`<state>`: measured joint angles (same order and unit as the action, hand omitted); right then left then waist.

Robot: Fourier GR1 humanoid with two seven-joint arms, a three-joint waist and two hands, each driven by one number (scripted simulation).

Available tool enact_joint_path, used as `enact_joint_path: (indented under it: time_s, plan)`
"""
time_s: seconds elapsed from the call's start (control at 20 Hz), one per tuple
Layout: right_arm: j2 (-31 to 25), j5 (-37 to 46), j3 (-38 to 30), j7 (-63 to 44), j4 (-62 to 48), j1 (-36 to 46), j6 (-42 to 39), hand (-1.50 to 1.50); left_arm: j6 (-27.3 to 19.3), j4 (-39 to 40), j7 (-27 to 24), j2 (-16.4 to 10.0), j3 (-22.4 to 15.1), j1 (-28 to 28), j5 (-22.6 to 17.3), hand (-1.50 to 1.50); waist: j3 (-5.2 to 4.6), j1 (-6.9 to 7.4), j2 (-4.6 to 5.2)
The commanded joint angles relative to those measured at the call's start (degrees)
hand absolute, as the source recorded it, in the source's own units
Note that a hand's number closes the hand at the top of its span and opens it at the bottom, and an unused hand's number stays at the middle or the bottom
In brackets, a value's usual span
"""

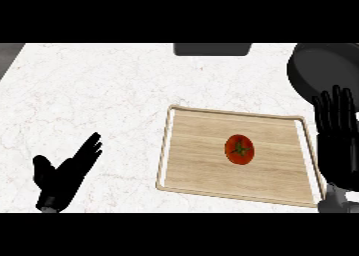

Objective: Pick the tomato from the tray and place it in the pot

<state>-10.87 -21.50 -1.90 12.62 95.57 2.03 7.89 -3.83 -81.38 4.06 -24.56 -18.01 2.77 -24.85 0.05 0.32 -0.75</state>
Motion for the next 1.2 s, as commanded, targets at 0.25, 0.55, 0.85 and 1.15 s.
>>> enact_joint_path:
  time_s: [0.25, 0.55, 0.85, 1.15]
  plan:
    - [-11.8, 15.9, -6.4, 4.5, -0.8, 0.8, 7.3, 1.5, -11.5, -7.9, -4.4, -4.2, 13.8, -9.3, 3.4, 0.0, -0.08, 0.27, 0.37]
    - [-8.2, 30.8, -3.7, 13.2, -4.6, -3.1, 19.7, -1.5, -15.5, -8.8, 2.0, -1.0, 11.9, -13.9, 4.9, 0.0, 0.0, -0.56, 0.76]
    - [-8.2, 37.9, 2.7, 11.0, 10.1, -12.4, 18.3, -1.5, -17.9, -13.1, 7.1, 0.1, 11.6, -14.2, 7.5, 0.0, -0.07, -0.77, 0.58]
    - [-16.6, 47.5, 9.9, -12.0, 19.0, -14.7, 7.8, -1.5, -15.9, -10.3, 2.2, 0.5, 12.6, -12.2, 7.8, 0.0, -0.29, -0.68, 0.7]
